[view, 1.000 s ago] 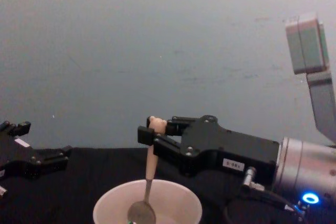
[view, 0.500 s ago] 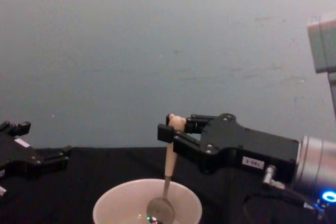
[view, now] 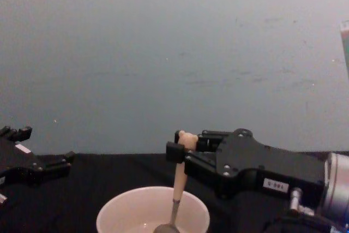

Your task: Pick up the stirring spoon with one hand, stir inside the cup, then place it back in its original position.

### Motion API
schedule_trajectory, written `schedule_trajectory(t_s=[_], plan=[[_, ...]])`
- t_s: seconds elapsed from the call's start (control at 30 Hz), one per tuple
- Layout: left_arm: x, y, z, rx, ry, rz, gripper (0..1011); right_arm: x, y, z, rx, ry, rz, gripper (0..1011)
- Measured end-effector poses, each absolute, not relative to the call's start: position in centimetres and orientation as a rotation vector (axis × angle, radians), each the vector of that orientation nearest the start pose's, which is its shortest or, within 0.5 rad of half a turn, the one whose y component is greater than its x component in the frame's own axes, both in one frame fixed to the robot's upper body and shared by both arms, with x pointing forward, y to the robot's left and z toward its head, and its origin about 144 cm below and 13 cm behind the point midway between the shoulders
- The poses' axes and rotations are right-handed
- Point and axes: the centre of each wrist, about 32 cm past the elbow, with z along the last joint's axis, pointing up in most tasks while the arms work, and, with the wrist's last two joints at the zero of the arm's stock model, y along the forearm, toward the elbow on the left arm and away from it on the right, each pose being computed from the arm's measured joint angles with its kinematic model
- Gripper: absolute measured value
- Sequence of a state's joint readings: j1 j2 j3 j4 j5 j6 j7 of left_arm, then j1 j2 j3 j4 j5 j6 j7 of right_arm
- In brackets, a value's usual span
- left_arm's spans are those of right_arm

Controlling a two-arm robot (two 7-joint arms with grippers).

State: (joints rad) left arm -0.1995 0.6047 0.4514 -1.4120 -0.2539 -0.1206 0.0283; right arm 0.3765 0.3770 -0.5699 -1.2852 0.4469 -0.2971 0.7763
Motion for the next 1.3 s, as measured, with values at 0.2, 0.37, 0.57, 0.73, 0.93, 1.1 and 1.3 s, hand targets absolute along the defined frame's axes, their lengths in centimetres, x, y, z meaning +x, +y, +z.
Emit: schedule_trajectory(t_s=[0.2,0.37,0.57,0.73,0.93,1.1,1.3], plan=[[48.9,31.0,114.0,0.304,-0.285,1.248,1001,52.5,-20.8,114.8,0.053,-0.175,-0.355,214],[48.9,31.0,114.0,0.304,-0.285,1.248,1001,52.5,-20.1,114.9,0.058,-0.171,-0.336,214],[48.9,31.0,114.0,0.304,-0.285,1.248,1001,53.0,-19.4,114.7,0.051,-0.173,-0.335,214],[48.9,31.0,114.0,0.305,-0.285,1.248,1001,53.9,-18.7,114.7,0.048,-0.18,-0.347,214],[48.9,31.0,114.0,0.304,-0.285,1.248,1001,54.9,-18.2,114.7,0.051,-0.186,-0.364,214],[48.9,31.0,114.0,0.304,-0.285,1.248,1001,55.6,-18.3,114.8,0.055,-0.192,-0.384,214],[48.9,31.0,114.0,0.304,-0.285,1.248,1001,55.9,-18.7,114.9,0.054,-0.196,-0.401,214]])
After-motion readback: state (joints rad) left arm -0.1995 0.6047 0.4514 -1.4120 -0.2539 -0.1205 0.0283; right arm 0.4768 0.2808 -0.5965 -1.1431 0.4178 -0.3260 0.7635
